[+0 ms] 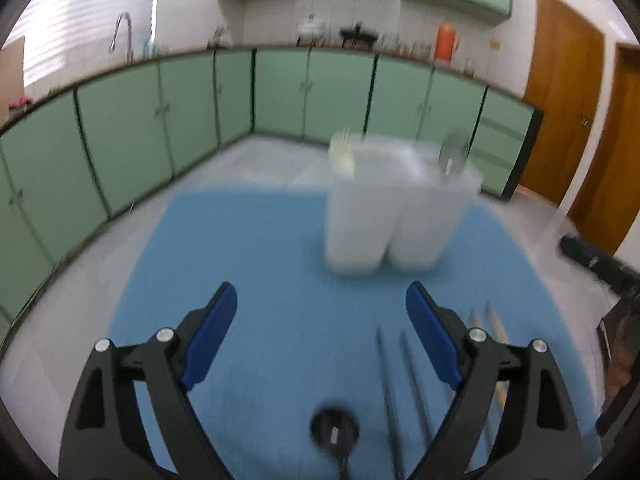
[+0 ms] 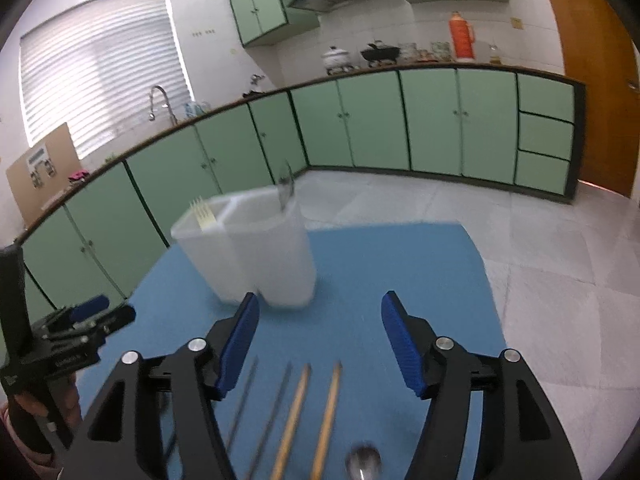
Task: Organize utensils
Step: 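Grasp the black plastic spoon with the left tool while the right tool grasps the second metal spoon, then lift the black spoon with the left tool while the right tool lifts the metal spoon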
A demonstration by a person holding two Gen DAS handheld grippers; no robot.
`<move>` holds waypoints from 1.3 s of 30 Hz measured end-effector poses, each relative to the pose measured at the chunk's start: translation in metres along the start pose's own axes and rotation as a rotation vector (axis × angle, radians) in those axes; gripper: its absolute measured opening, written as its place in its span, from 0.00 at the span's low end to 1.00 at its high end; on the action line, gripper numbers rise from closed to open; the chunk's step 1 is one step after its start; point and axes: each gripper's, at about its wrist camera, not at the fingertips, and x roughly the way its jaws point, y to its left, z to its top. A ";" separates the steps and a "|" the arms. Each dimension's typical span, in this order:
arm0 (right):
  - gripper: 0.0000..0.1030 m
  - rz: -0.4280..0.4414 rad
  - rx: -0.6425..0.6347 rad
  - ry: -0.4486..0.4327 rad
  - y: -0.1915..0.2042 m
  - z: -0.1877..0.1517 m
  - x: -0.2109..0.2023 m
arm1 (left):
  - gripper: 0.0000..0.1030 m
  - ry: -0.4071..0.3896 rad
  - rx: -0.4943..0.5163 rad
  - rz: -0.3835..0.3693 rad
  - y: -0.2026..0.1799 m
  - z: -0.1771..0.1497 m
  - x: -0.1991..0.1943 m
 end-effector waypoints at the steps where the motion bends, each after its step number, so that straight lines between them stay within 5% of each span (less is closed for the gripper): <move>1: 0.61 -0.006 0.010 0.009 -0.003 -0.006 -0.004 | 0.81 0.025 -0.007 0.002 0.001 -0.009 0.001; 10: 0.61 -0.056 0.068 0.115 -0.022 -0.069 -0.021 | 0.73 0.152 -0.039 0.023 0.011 -0.045 0.015; 18: 0.61 -0.073 0.077 0.145 -0.031 -0.085 -0.027 | 0.58 0.194 -0.031 0.021 0.002 -0.053 0.028; 22: 0.61 -0.071 0.072 0.174 -0.029 -0.085 -0.026 | 0.33 0.235 -0.037 -0.015 -0.003 -0.059 0.035; 39: 0.49 -0.118 -0.008 0.290 -0.014 -0.082 0.006 | 0.32 0.146 -0.040 0.014 0.002 -0.059 0.011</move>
